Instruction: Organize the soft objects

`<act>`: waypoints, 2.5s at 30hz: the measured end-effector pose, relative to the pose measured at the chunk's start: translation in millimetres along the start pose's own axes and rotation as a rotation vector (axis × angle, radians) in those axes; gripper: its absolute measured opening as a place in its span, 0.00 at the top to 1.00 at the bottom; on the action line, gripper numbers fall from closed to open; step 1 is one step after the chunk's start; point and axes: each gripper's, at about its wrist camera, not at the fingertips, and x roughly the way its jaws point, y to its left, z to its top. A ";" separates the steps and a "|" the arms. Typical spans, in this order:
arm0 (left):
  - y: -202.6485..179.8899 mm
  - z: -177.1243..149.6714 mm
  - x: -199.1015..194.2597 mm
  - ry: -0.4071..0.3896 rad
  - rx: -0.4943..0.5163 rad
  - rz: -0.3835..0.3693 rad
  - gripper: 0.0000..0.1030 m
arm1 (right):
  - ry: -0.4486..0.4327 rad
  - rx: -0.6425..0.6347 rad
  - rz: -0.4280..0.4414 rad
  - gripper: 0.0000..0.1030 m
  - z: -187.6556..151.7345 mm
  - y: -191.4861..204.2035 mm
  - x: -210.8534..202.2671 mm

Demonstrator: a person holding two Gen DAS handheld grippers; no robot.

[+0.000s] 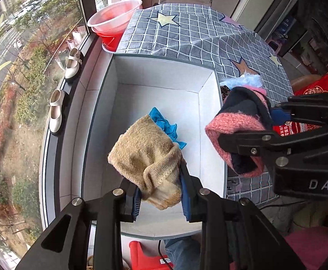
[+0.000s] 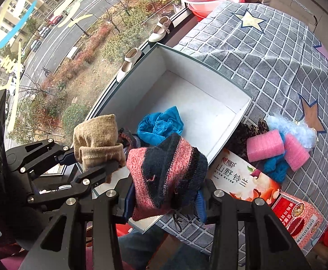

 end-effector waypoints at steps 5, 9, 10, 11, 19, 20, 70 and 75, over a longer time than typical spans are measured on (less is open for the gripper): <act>2.1 -1.0 0.6 0.000 -0.015 0.020 0.38 | -0.006 -0.003 0.023 0.52 13.3 -0.2 1.2; 4.9 -1.0 0.7 -0.004 -0.041 0.042 0.23 | -0.027 0.029 0.067 0.02 20.9 -5.6 -5.9; 6.1 -1.2 -0.3 -0.014 -0.050 0.037 0.21 | -0.037 0.037 0.063 0.02 22.3 -7.5 -8.6; 7.0 -1.0 -0.9 -0.021 -0.059 0.038 0.19 | -0.045 0.043 0.066 0.02 23.3 -9.2 -11.2; 20.5 5.1 7.1 0.015 -0.191 0.027 0.00 | -0.025 0.134 0.109 0.01 18.5 -33.7 -19.1; 21.2 6.0 7.6 0.020 -0.198 0.014 0.00 | -0.024 0.145 0.111 0.01 15.8 -37.5 -21.1; -218.8 196.8 128.2 0.209 0.281 0.047 0.00 | 0.242 0.498 -0.210 0.01 -17.0 -394.0 84.9; -256.1 207.2 175.3 0.290 0.375 0.011 0.00 | 0.251 0.613 -0.261 0.01 -73.6 -438.0 71.5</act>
